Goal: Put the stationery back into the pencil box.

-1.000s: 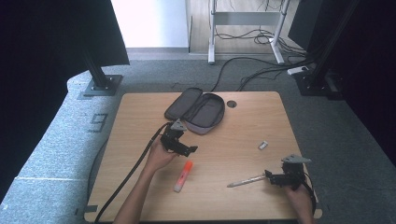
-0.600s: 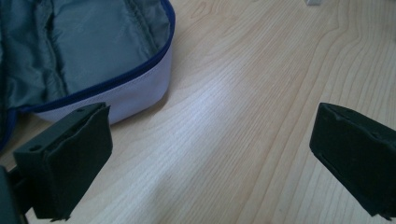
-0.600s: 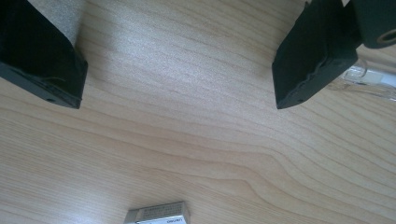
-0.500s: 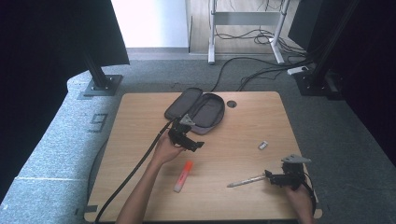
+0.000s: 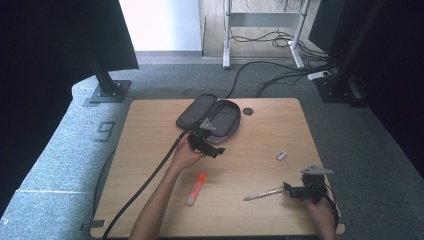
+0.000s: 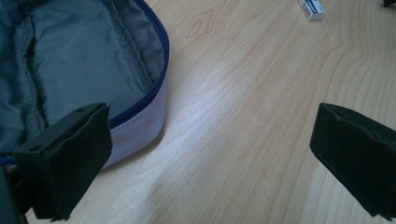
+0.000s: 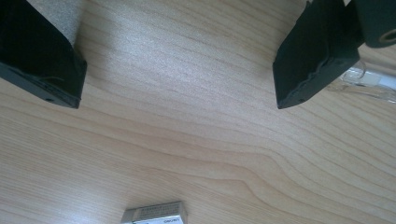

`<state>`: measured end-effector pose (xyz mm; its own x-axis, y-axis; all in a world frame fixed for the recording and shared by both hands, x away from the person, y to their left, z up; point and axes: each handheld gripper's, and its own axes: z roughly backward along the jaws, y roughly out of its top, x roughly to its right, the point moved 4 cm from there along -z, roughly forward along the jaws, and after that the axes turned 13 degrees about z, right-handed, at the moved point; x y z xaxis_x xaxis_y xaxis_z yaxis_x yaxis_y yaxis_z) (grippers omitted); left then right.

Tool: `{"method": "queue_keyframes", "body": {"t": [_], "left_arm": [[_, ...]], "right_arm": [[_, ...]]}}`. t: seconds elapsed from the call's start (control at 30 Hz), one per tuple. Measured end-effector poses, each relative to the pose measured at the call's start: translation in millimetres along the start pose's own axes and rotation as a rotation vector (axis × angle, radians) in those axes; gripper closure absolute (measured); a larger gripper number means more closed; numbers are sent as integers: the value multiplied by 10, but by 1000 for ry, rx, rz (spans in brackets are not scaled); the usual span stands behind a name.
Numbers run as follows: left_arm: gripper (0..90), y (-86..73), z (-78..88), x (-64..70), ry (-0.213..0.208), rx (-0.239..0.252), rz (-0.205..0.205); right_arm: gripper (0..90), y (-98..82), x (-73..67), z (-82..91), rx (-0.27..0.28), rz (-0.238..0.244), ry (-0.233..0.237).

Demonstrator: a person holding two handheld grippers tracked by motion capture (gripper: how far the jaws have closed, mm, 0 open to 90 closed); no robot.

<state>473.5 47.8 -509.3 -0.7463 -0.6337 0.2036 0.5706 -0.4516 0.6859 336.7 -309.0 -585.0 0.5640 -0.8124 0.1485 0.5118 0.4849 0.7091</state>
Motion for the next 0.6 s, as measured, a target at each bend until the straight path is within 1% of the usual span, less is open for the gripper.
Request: {"method": "queue_keyframes", "body": {"t": [0.07,0.17,0.2,0.33,0.43,0.5,0.57,0.6], "left_arm": [[0,17,-33,-18,-12,-5,13],[0,43,-96,-42,0,-37,14],[0,54,-114,-46,0,-39,15],[0,102,-174,-76,-13,-27,25],[0,137,-232,-92,-9,-28,15],[0,162,-269,-100,-21,-19,20],[0,181,-312,-107,-27,-23,23],[0,188,-335,-109,-24,-28,18]], "right_arm": [[25,0,0,0,0,0,0],[25,0,1,-1,0,1,0],[25,0,0,0,0,0,0],[25,-1,1,0,0,1,-1],[25,-1,0,0,0,1,0],[25,-1,2,0,0,3,-1],[25,-1,2,0,1,3,-1],[25,-2,2,0,1,3,-1]]}}
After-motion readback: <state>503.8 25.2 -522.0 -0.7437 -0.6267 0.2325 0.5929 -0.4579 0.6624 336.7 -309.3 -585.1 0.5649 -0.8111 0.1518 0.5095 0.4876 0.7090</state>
